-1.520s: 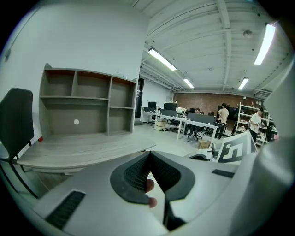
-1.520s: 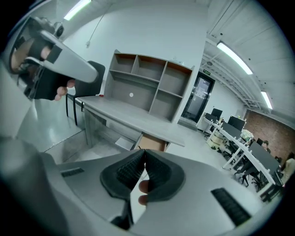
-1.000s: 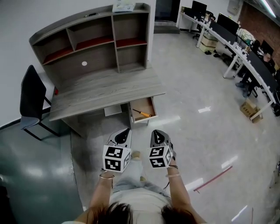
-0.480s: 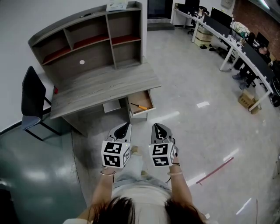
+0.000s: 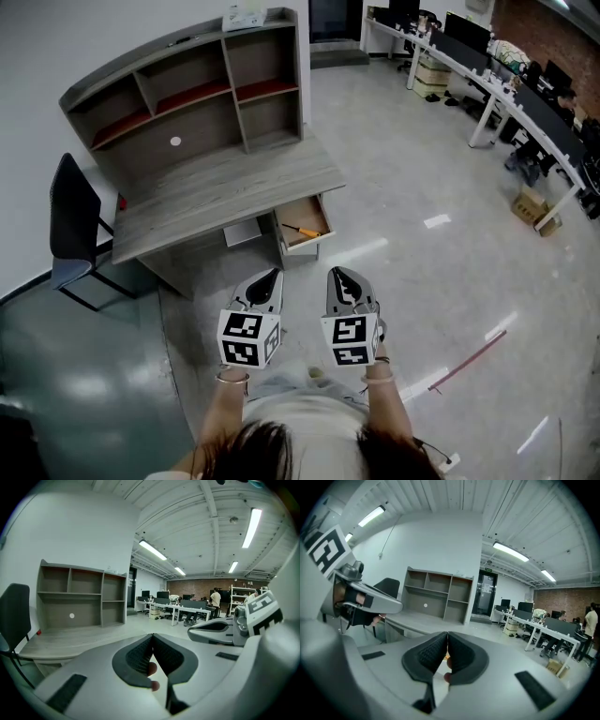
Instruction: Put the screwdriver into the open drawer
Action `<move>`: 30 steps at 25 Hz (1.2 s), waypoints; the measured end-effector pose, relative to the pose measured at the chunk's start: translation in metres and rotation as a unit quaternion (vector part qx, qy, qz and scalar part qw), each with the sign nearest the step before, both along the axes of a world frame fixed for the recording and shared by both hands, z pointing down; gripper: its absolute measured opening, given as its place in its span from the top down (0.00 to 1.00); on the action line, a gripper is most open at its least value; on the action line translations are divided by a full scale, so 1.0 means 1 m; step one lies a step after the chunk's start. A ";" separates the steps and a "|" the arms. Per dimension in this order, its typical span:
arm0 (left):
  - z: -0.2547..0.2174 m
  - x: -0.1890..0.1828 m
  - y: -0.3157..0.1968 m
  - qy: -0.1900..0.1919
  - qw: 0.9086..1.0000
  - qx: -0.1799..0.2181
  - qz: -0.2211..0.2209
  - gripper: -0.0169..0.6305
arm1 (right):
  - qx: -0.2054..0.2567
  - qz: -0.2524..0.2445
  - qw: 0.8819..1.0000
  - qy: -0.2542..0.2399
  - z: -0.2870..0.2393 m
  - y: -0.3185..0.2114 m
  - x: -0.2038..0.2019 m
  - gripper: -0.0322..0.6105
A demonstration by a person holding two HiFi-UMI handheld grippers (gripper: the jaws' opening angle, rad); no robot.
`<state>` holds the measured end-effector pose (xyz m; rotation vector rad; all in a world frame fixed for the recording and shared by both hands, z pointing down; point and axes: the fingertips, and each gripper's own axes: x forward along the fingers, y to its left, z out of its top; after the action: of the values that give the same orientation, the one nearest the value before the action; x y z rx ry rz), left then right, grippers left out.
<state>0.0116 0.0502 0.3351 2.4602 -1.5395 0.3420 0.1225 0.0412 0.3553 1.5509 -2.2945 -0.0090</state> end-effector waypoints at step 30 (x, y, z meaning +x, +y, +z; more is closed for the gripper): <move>-0.041 -0.063 0.070 0.022 0.999 0.027 0.019 0.95 | 0.088 0.035 0.995 -0.017 -0.082 0.091 -0.054 0.91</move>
<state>-0.0509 0.1206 0.2938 2.5225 -1.5057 0.2546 0.0684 0.1323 0.2734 1.7297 -2.3177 -0.1728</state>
